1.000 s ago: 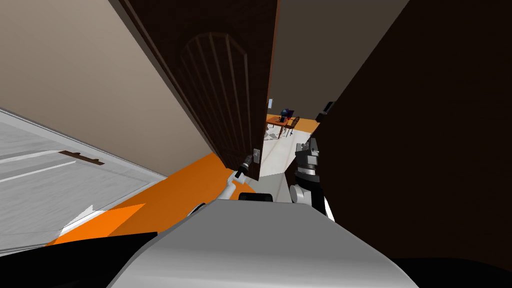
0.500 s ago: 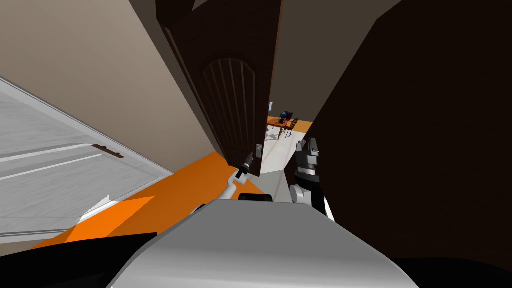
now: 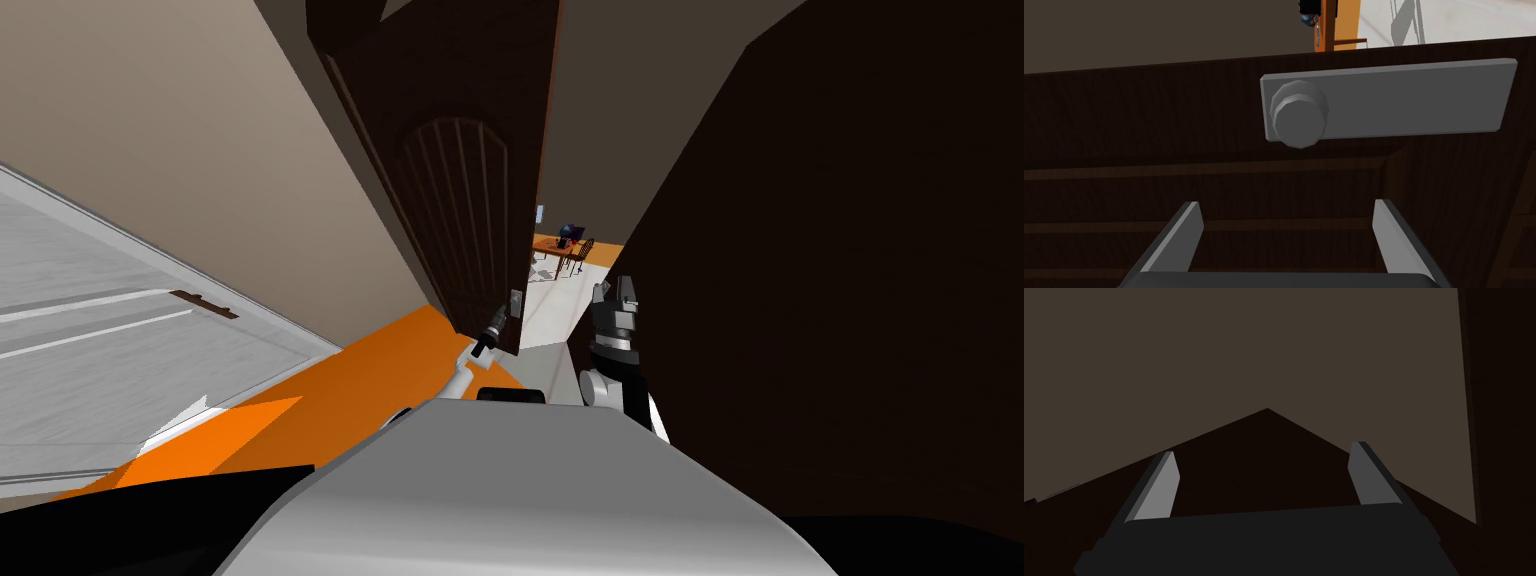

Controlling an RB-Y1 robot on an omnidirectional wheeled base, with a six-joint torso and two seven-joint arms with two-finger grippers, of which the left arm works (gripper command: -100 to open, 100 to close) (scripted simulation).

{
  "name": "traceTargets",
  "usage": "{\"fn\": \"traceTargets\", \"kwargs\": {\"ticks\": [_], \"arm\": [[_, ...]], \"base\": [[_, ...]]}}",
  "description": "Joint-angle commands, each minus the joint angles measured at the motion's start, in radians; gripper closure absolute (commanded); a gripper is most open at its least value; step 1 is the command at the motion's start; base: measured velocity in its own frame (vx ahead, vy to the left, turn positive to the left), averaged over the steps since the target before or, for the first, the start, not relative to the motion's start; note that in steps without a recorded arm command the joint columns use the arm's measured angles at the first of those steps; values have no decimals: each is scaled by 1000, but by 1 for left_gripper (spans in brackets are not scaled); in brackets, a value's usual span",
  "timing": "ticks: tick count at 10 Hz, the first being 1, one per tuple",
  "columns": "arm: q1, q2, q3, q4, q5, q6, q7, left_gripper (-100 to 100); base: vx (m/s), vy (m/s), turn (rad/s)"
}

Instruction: Push the door open

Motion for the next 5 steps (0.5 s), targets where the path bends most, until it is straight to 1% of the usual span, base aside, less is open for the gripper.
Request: {"fn": "traceTargets", "kwargs": {"ticks": [1, 3, 5], "arm": [[-5, 2, 5, 8, 0, -4, -1, -100], [-10, -2, 12, 15, 0, -9, -4, -100], [-15, -13, 19, 24, 0, -14, -6, -100]], "base": [[164, -83, -25], [211, -90, -23], [200, -70, -23]]}}
